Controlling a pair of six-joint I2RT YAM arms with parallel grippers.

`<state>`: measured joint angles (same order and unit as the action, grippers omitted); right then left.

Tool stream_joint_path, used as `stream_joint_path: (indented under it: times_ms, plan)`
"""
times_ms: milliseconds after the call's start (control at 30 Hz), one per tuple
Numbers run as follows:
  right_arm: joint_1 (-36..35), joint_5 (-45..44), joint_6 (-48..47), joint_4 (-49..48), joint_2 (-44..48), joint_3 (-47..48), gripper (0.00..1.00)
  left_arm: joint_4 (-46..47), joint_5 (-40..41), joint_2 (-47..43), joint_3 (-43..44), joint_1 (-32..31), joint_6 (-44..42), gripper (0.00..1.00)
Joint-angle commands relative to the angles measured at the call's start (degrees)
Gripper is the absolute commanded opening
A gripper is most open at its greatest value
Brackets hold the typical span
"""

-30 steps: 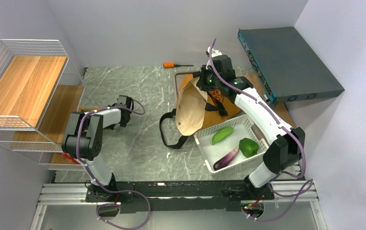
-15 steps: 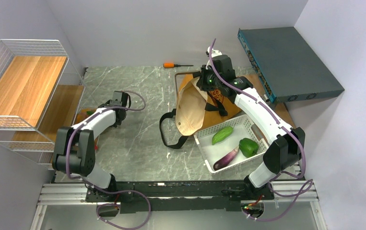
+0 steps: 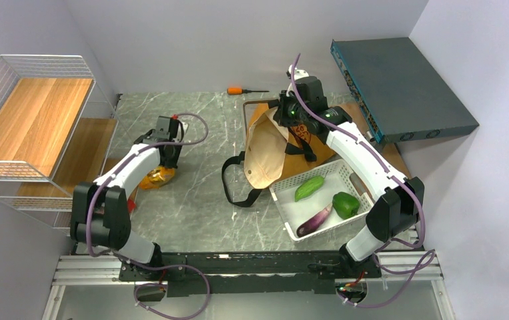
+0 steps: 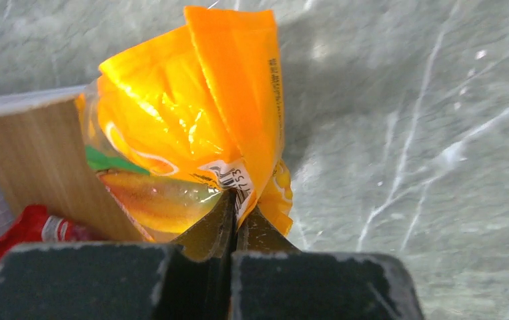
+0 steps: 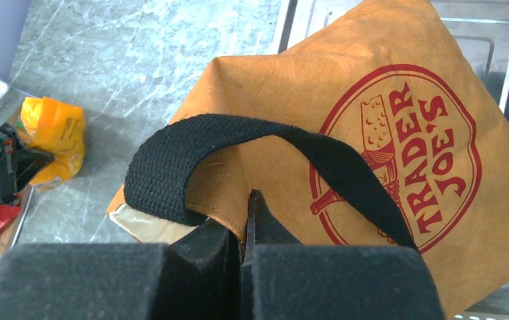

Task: Place the food into the grocery bag and tie it
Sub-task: Pick up the snack from the shelf.

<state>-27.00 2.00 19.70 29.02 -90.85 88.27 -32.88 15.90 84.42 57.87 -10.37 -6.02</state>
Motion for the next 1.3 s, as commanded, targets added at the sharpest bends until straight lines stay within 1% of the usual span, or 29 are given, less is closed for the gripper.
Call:
stream_joint_path:
  times_ms: [0, 33, 67, 100, 167, 200, 233, 267, 333, 400, 533, 567, 667, 767, 900, 967, 1033, 1133, 1200, 1267]
  plan:
    - [0.80, -0.68, -0.31, -1.51, 0.85, 1.33, 0.00, -0.89, -9.31, 4.37, 5.65, -0.88, 3.44, 0.00]
    - [0.73, -0.71, -0.32, -1.48, 0.97, 1.23, 0.00, -1.51, -10.53, 5.26, 6.24, -0.97, 3.37, 0.00]
    - [0.78, -0.76, -0.41, -1.50, 1.06, 1.15, 0.00, -2.06, -11.76, 6.10, 6.89, -0.90, 3.57, 0.07]
    - [0.76, -0.89, -0.49, -1.57, 1.23, 1.05, 0.00, -2.47, -12.79, 6.79, 7.24, -0.96, 3.89, 0.23]
    - [0.95, -1.09, -0.67, -1.59, 1.41, 0.81, 0.00, -2.30, -13.41, 7.07, 7.06, -1.18, 5.29, 0.67]
    - [1.00, -1.14, -0.76, -1.59, 1.51, 0.67, 0.00, -1.90, -14.44, 6.83, 6.69, -1.27, 5.50, 0.85]
    - [1.08, -1.28, -0.85, -1.66, 1.62, 0.49, 0.00, -1.67, -15.05, 6.59, 6.63, -1.38, 5.57, 0.97]
    - [1.14, -1.35, -0.89, -1.72, 1.77, 0.39, 0.00, -1.85, -15.20, 6.55, 6.78, -1.47, 5.61, 0.99]
    - [1.25, -1.46, -0.90, -1.85, 1.90, 0.08, 0.00, -2.48, -14.04, 6.64, 7.18, -2.00, 4.86, 0.99]
    - [1.27, -1.33, -0.85, -2.02, 2.07, -0.03, 0.00, -2.56, -11.01, 6.33, 7.27, -2.86, 3.03, 0.99]
    - [1.30, -1.19, -0.81, -2.21, 2.11, -0.13, 0.00, 1.57, -5.70, 3.23, 3.27, -6.30, -3.27, 0.99]
    - [1.34, -1.28, -0.87, -2.21, 2.20, -0.19, 0.00, 2.10, -2.69, 3.05, 2.36, -7.93, -4.99, 0.99]
    - [1.36, -1.36, -0.94, -2.30, 2.53, -0.61, 0.00, 3.55, 6.75, 4.25, -0.92, -12.98, -10.74, 0.99]
    - [1.39, -1.47, -1.04, -2.34, 2.77, -0.94, 0.00, 4.27, 11.18, 6.03, -2.10, -14.88, -12.51, 0.99]
    - [1.34, -1.41, -0.94, -2.22, 3.33, -1.20, 0.00, 5.32, 14.27, 8.98, -2.39, -14.92, -13.71, 0.97]
    - [1.36, -1.31, -0.94, -2.25, 3.64, -1.41, 0.00, 7.06, 17.32, 10.55, -2.62, -14.94, -15.27, 0.95]
    - [1.35, -1.33, -1.02, -2.31, 4.00, -1.65, 0.00, 8.40, 21.56, 12.75, -2.32, -14.92, -15.91, 0.88]
    - [1.34, -1.73, -1.31, -2.23, 4.24, -1.75, 0.00, 9.86, 21.92, 14.73, -2.78, -14.99, -16.88, 0.81]
    - [1.34, -1.87, -1.50, -2.16, 4.41, -1.66, 0.00, 10.65, 22.54, 15.40, -3.20, -15.03, -16.14, 0.77]
    - [1.39, -1.83, -1.72, -2.11, 4.53, -1.52, 0.00, 10.59, 22.18, 16.03, -3.46, -15.11, -15.26, 0.70]
